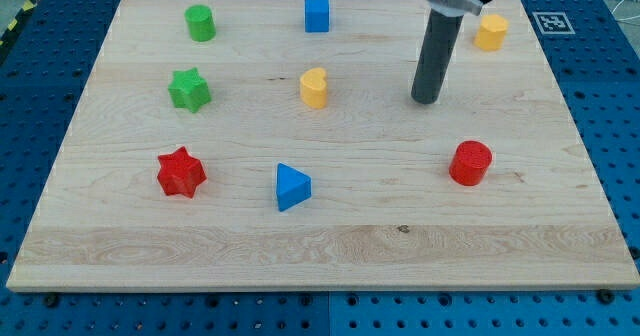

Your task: Slide yellow heart down towards bottom

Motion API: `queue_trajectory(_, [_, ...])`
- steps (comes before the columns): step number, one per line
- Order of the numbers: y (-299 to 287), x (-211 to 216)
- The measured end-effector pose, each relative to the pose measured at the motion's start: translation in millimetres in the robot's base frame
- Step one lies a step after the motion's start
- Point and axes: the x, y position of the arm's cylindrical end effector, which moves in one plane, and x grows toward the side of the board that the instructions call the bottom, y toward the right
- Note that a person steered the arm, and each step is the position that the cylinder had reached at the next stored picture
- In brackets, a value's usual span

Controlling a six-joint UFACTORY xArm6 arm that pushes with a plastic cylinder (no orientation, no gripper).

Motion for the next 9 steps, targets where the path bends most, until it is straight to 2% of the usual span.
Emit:
queue_trajectory(2, [-44.5, 60.7])
queue_trajectory(3, [-47.0, 70.4])
queue_trajectory(8, [-59.7, 84.6])
queue_trajectory(9, [-104.8, 85.6])
